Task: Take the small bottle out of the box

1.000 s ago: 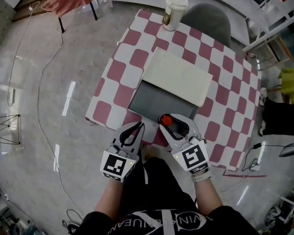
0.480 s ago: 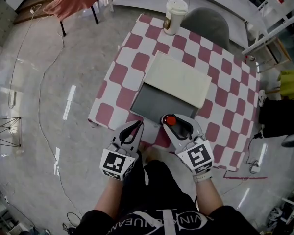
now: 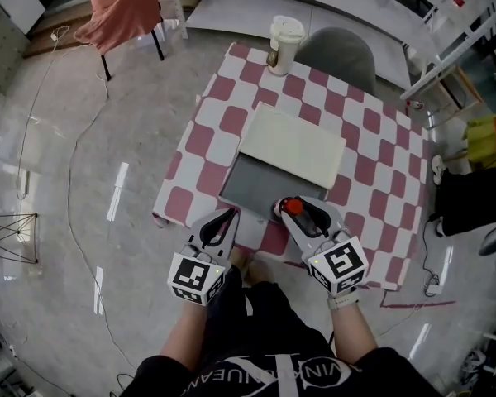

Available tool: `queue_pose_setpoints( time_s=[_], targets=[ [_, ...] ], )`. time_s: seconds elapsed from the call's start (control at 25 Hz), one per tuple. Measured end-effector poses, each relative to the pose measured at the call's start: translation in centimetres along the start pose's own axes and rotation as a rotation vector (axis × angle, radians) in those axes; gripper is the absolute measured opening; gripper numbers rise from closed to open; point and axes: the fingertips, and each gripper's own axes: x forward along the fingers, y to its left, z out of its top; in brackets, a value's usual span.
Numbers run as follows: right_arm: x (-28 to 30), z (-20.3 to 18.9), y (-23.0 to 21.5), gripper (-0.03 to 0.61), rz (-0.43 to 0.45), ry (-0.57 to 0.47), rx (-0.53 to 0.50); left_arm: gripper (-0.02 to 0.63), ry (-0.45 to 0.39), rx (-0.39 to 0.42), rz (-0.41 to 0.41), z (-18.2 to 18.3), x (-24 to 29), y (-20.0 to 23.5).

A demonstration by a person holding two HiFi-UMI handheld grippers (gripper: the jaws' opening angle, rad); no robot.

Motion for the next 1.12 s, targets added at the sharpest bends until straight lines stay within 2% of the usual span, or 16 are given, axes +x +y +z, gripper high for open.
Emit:
queue_pose_setpoints(
  time_s=[0.56,1.12],
  targets=[
    [-1.7,2.8,-0.9,0.135,-0.03,-0.063,0.023,0.025,-0.04,0.011,-0.006,3.0,-0.1,0.1],
    [-3.0,6.0,-1.4,0.135,-0.047,-0.12,0.003,0.025,-0.092,0.012,-0.005,6.0,0.0,0.1]
  ],
)
